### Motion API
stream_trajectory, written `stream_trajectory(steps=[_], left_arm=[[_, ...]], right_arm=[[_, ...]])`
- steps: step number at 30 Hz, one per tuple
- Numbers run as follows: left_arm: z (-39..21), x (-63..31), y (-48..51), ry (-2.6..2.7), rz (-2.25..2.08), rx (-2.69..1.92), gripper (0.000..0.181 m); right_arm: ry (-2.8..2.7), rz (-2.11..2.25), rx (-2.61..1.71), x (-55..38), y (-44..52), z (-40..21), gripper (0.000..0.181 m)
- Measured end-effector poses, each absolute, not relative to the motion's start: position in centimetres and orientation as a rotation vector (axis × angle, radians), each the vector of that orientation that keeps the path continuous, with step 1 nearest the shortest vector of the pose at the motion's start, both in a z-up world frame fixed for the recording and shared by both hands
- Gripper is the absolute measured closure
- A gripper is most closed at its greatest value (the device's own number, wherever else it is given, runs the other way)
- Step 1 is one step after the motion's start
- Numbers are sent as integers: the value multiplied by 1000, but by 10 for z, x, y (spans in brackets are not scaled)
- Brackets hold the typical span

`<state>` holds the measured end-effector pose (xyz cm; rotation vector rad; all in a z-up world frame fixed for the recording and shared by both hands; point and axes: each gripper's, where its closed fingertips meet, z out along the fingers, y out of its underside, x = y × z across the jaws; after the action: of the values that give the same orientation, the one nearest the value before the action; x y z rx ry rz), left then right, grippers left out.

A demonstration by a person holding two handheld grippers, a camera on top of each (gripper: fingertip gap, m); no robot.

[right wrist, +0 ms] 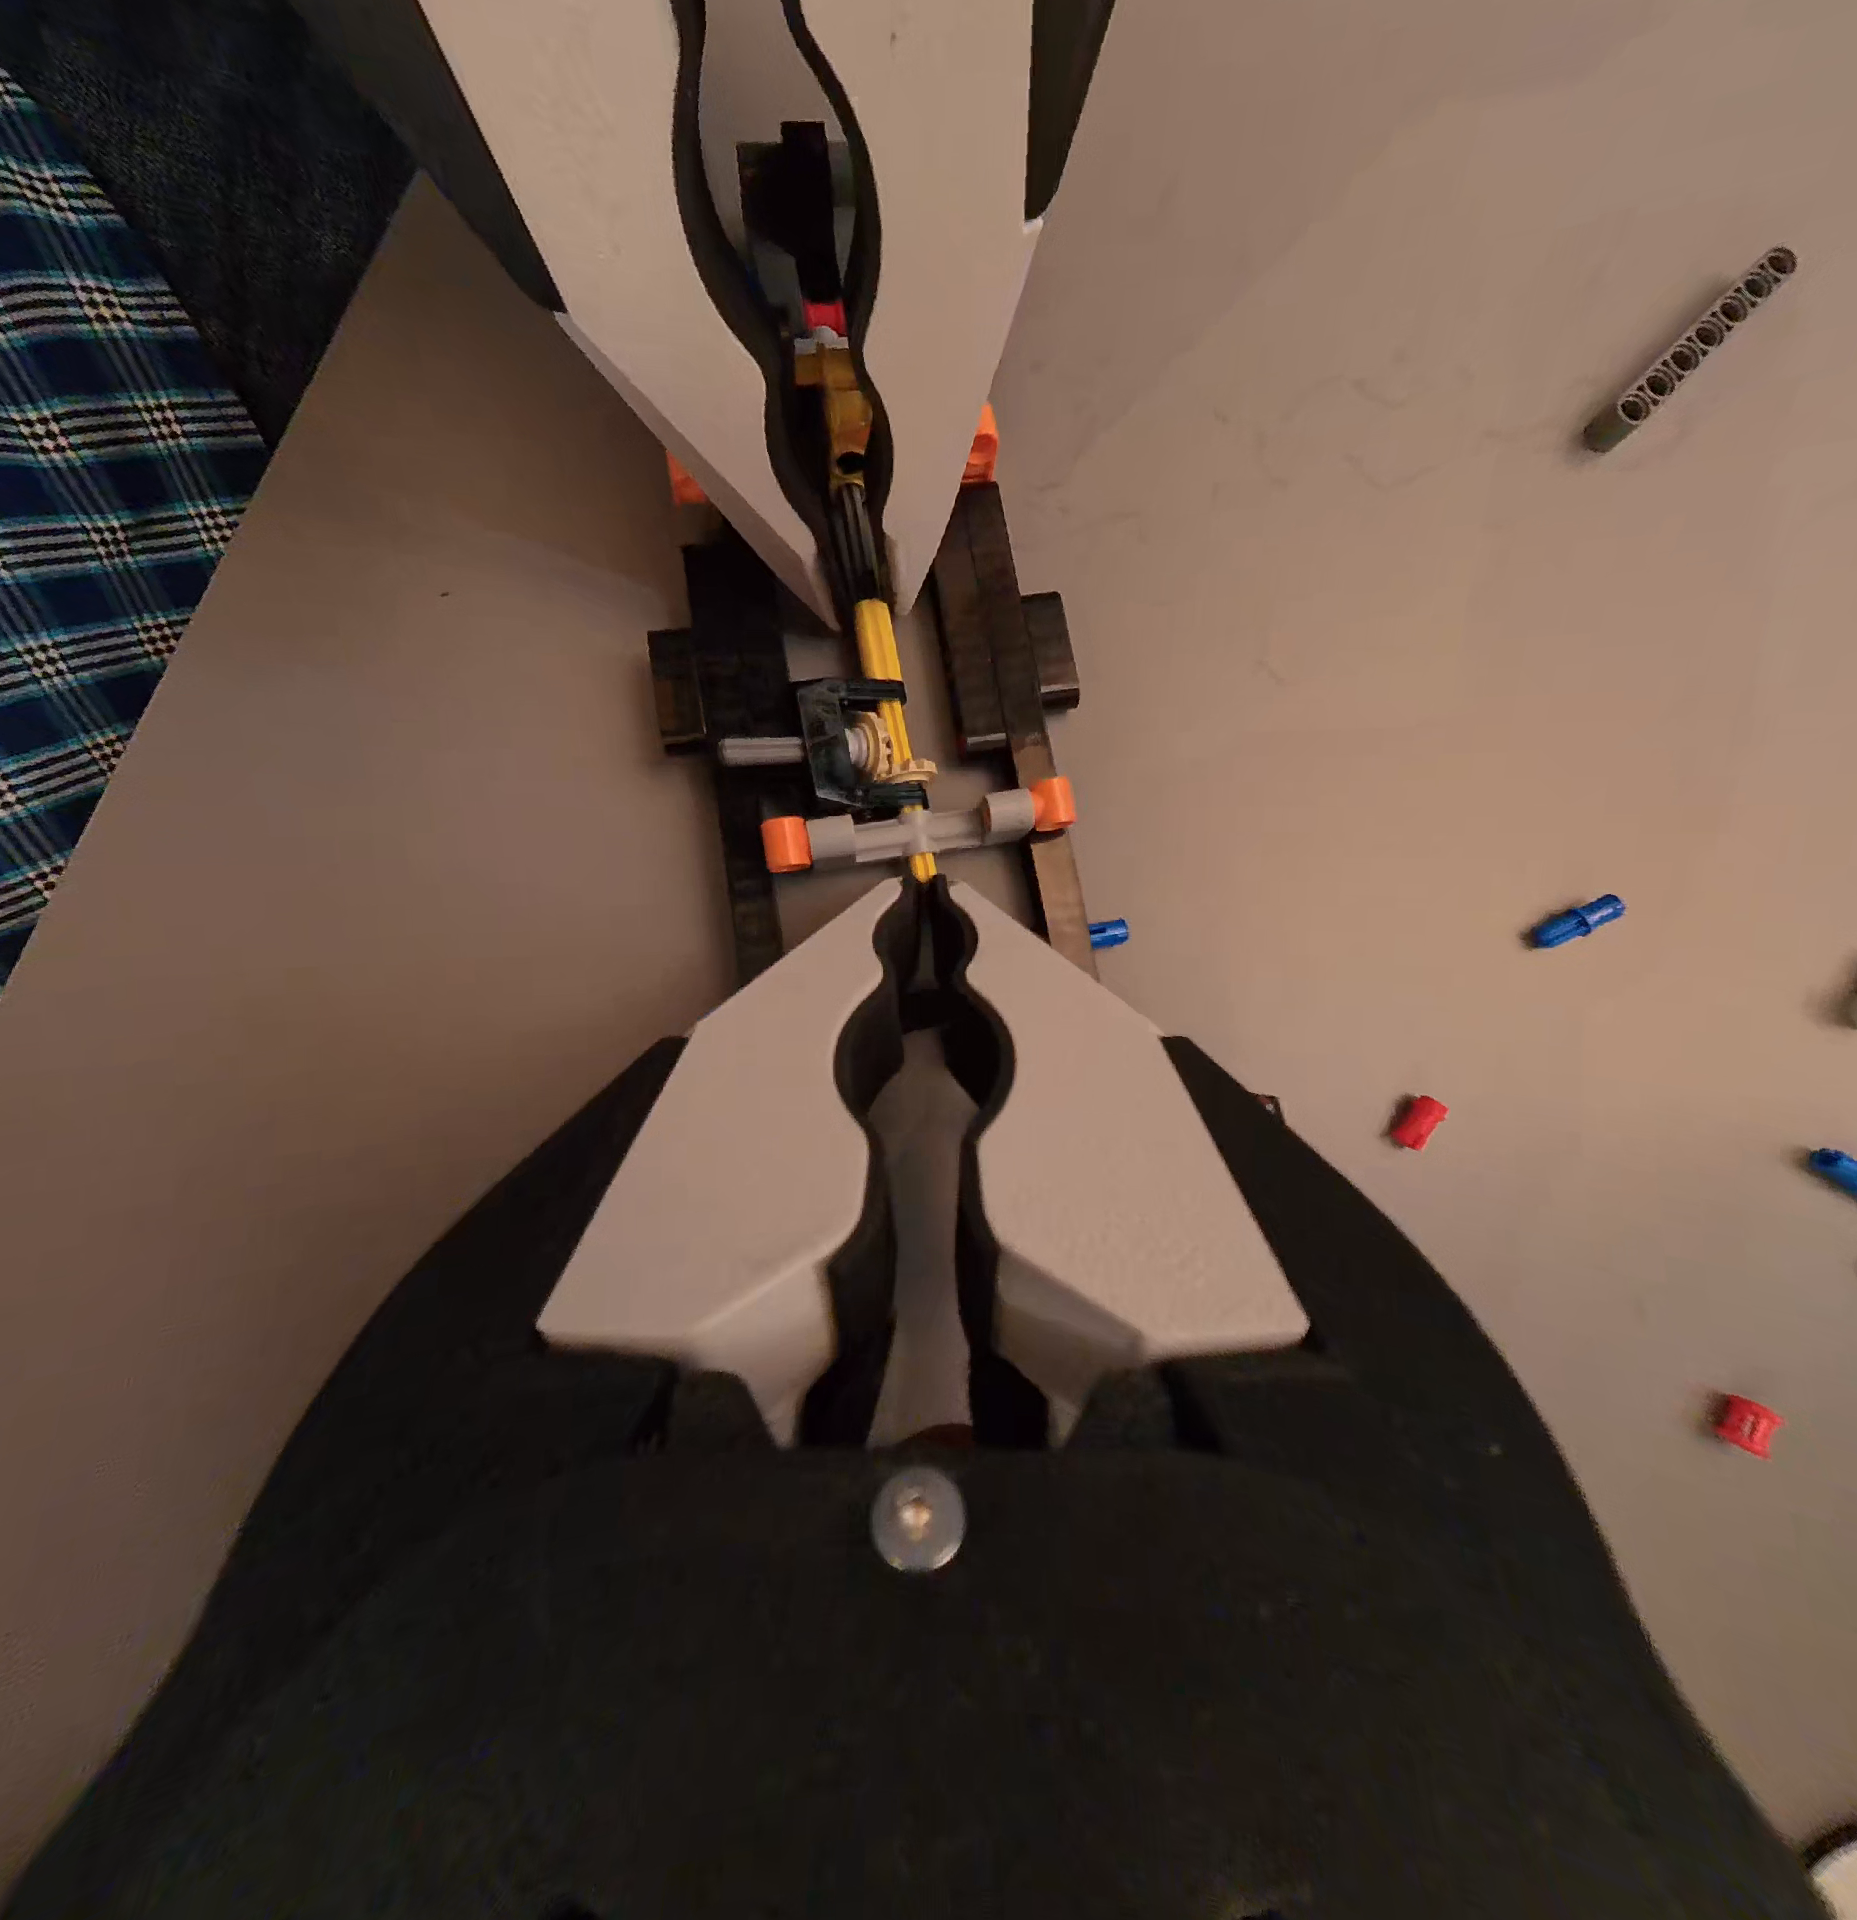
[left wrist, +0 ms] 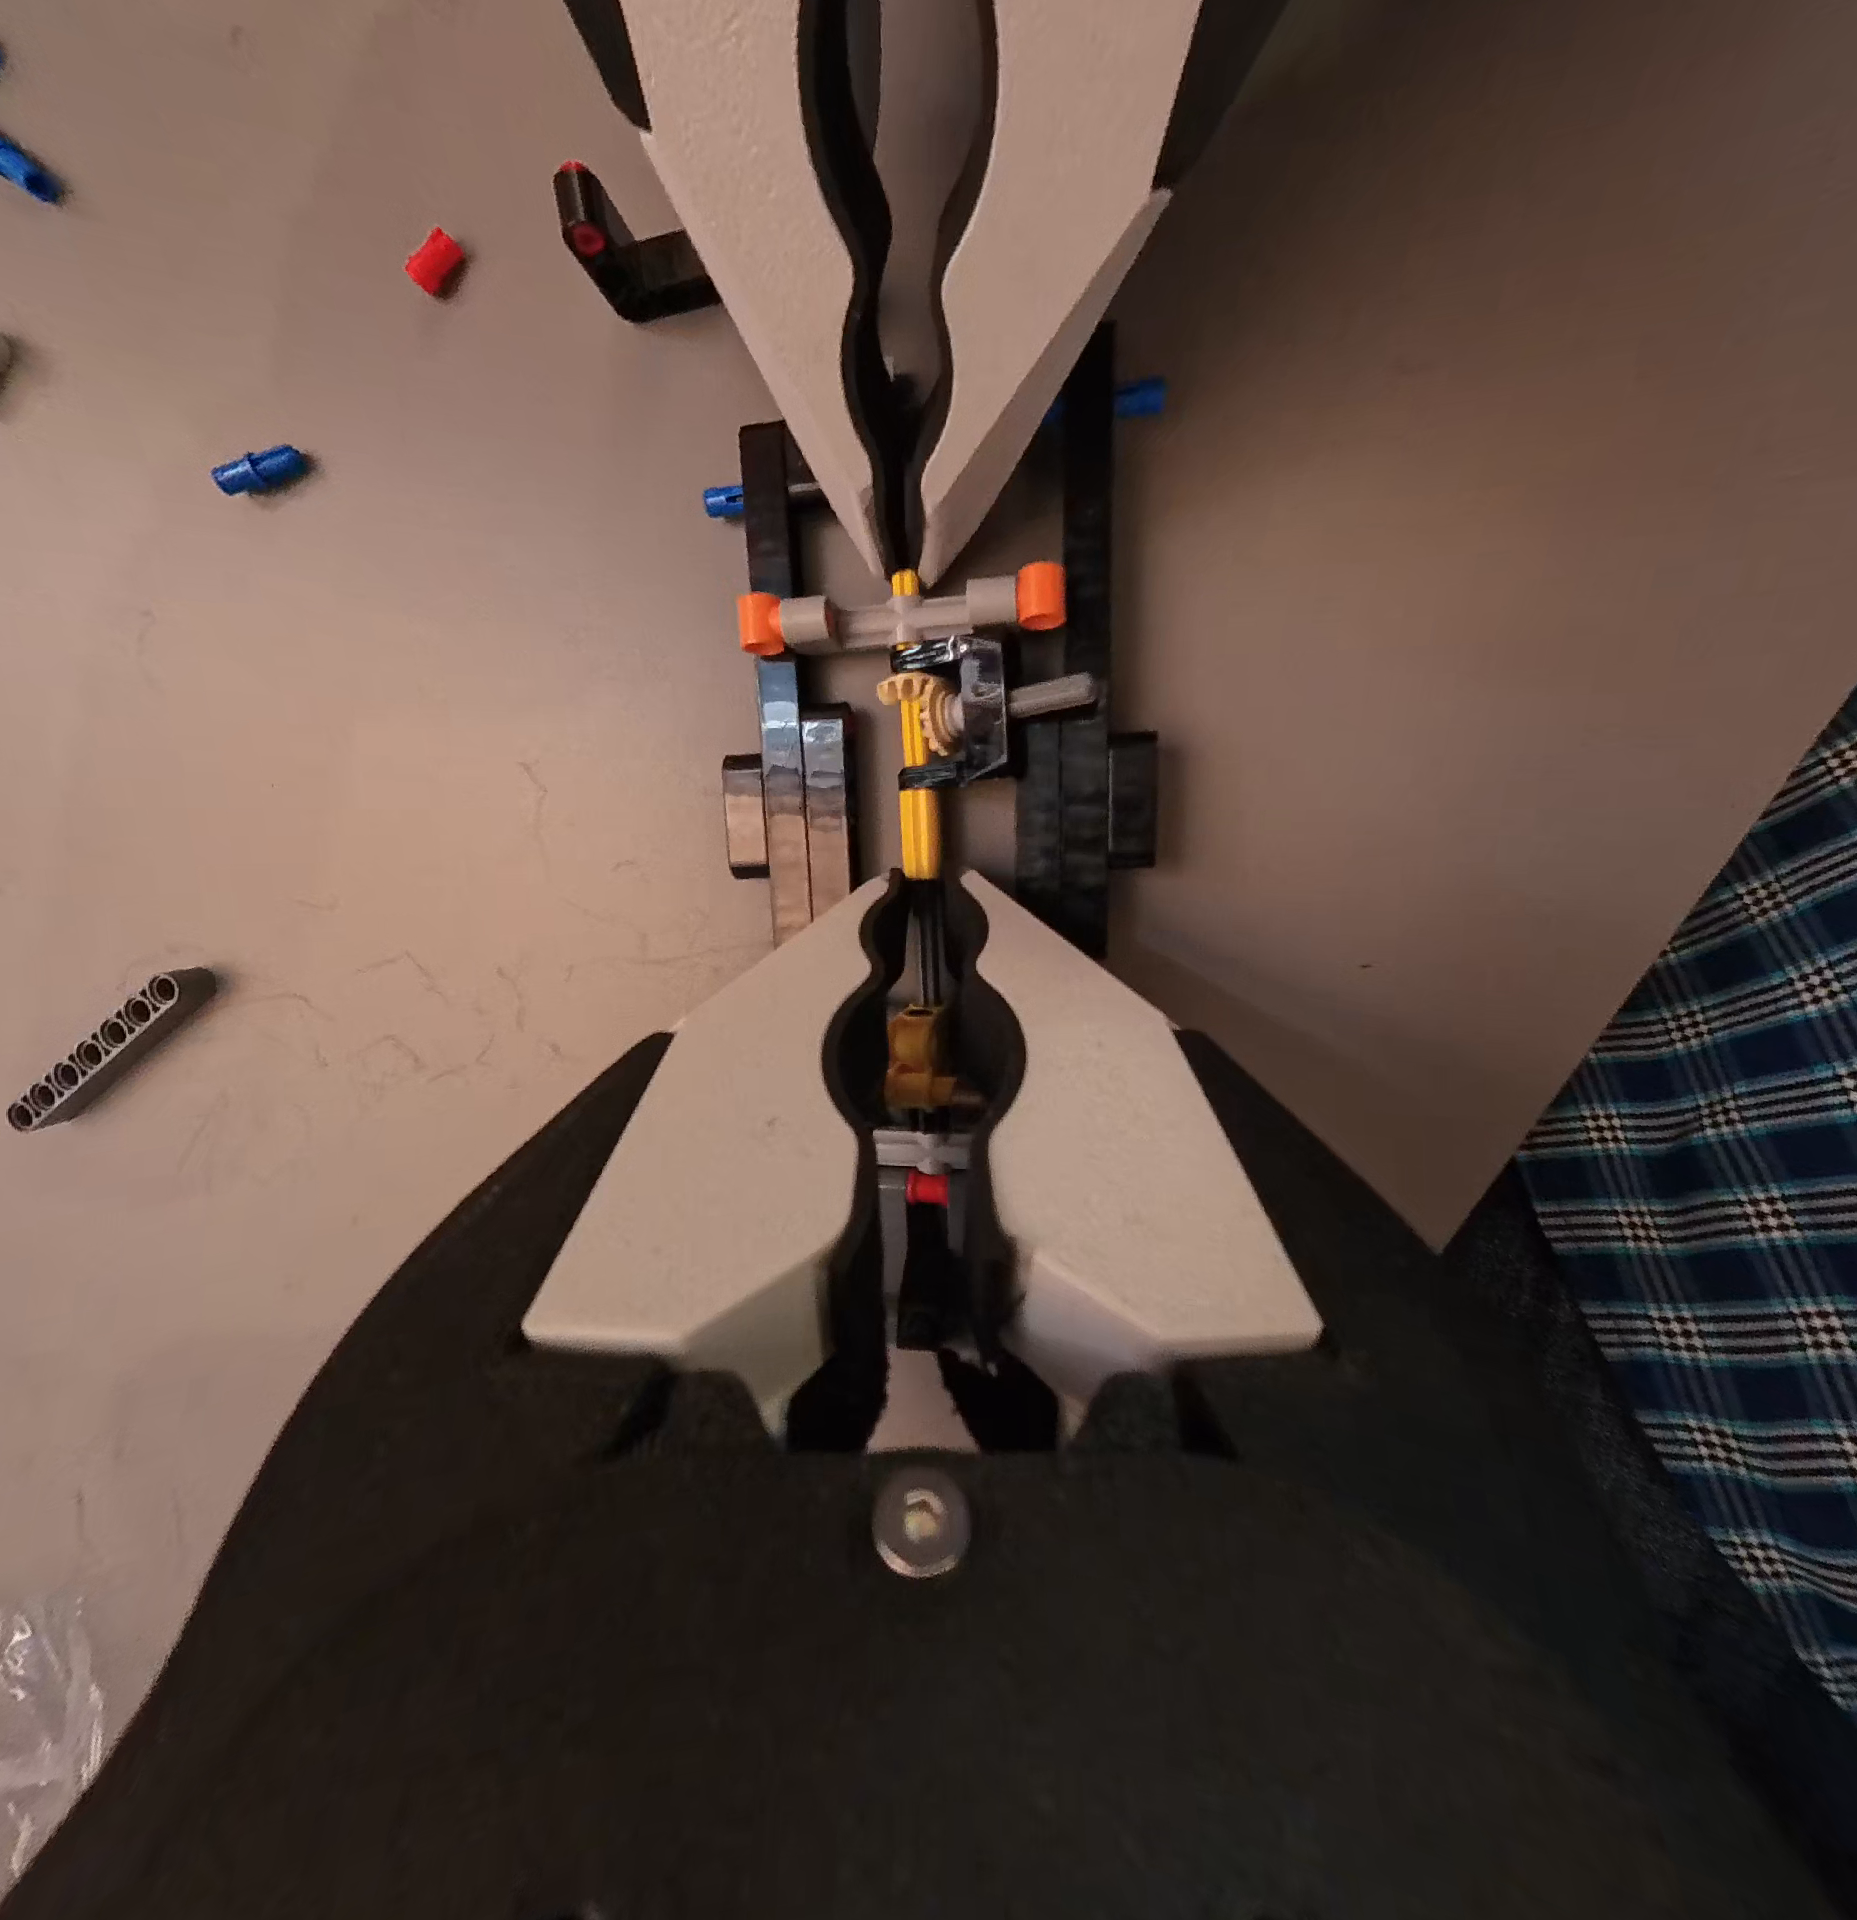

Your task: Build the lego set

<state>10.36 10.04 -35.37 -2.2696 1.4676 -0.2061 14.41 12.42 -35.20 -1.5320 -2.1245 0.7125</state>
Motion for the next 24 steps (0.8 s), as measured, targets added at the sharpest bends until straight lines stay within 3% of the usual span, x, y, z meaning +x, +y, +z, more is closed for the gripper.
stream_trajectory(steps=[1, 24], left_arm=[[-354, 104, 100, 1468, -205, -2268, 178], [-354, 103, 99, 1475, -168, -2251, 179]], right_arm=[[-2125, 706, -1531, 144, 124, -352, 181], [-2107, 730, -1535, 138, 122, -352, 181]])
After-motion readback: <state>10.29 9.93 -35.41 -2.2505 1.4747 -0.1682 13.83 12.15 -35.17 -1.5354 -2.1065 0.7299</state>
